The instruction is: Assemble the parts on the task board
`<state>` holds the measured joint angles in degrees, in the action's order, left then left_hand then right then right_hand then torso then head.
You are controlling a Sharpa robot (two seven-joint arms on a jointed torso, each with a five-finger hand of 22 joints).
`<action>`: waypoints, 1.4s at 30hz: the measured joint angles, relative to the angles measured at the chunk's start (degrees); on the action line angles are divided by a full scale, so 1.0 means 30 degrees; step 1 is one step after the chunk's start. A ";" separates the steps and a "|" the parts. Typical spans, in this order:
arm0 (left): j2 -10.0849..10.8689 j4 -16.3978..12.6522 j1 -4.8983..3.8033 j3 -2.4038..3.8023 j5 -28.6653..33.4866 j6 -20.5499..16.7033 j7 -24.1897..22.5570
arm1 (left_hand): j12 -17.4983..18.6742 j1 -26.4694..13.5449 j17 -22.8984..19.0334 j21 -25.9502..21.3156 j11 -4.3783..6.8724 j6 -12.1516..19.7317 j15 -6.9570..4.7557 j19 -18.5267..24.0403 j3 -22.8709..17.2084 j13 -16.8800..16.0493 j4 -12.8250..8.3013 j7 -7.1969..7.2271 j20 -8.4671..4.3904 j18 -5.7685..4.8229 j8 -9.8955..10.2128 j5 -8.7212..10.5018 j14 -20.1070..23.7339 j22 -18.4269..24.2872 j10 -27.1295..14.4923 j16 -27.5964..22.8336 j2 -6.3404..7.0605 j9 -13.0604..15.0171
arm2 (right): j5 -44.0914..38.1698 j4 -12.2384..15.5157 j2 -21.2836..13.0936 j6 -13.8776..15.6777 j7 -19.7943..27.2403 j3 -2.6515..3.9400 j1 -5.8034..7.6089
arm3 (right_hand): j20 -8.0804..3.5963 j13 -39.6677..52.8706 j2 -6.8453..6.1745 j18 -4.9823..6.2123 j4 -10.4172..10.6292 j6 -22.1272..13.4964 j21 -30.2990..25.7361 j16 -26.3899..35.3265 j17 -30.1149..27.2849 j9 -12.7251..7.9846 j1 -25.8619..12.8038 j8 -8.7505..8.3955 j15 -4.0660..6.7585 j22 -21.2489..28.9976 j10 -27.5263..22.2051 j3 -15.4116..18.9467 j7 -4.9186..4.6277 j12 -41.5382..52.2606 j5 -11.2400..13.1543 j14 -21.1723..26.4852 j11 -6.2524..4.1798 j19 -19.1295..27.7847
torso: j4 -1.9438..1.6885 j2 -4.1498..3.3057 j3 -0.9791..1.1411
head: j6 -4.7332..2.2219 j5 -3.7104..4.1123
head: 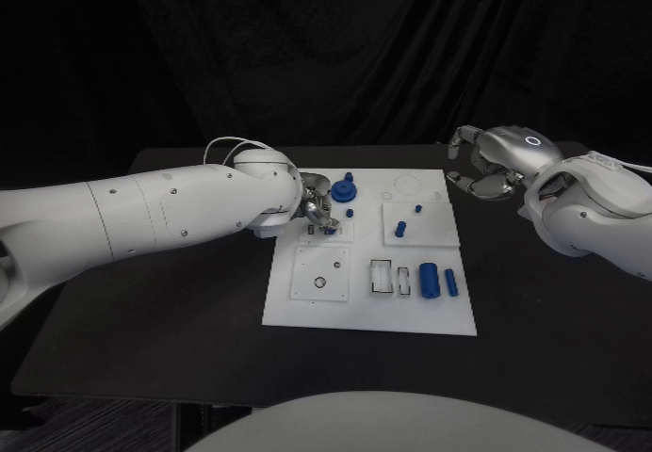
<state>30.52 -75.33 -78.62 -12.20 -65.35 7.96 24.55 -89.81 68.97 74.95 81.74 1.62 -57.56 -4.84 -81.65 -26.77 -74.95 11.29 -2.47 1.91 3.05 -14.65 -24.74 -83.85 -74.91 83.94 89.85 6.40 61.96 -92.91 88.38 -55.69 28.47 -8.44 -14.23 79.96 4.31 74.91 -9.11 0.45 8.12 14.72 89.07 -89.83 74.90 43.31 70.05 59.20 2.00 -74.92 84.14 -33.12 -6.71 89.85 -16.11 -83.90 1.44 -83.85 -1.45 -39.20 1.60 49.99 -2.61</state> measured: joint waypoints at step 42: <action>0.0915 -0.0882 0.0996 0.0020 0.0590 -0.3952 0.1294 | 0.0002 -0.1318 -0.0007 -0.0190 -0.0003 -0.0151 0.0008 -0.0022 -0.1186 0.0007 -0.0448 0.0108 -0.0019 0.0001 -0.0033 -0.0345 0.0000 0.0002 -0.0001 0.0000 0.0138 0.0719 | -0.0001 -0.0042 -0.0024 -0.0382 -0.0219 -0.0001 -0.0061 | 0.0000 -0.0002 0.0151 -0.0001 -0.0103 0.0137 -0.0185 0.0000 0.0000 -0.0070 0.0151 -0.0001 0.0000 0.0006 0.0000 -0.0104 -0.0001 0.0000 0.0000 0.0000 0.0000 0.0000 | 0.0004 -0.0057 -0.0013 | 0.0000 -0.0260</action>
<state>33.27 -77.98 -75.63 -12.14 -63.58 -3.89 28.44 -89.81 65.01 74.92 81.18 1.61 -58.01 -4.82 -81.71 -30.32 -74.93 9.95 -2.15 1.85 3.05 -14.75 -25.78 -83.85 -74.91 83.94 89.85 6.82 64.12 -92.91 88.26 -55.76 27.32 -9.10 -14.23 79.78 4.31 74.90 -8.65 0.45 7.81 15.13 88.51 -89.83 74.90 43.10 70.50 59.20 2.00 -74.91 84.14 -33.43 -6.72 89.85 -16.11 -83.90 1.44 -83.85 -1.44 -39.37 1.57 49.99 -3.39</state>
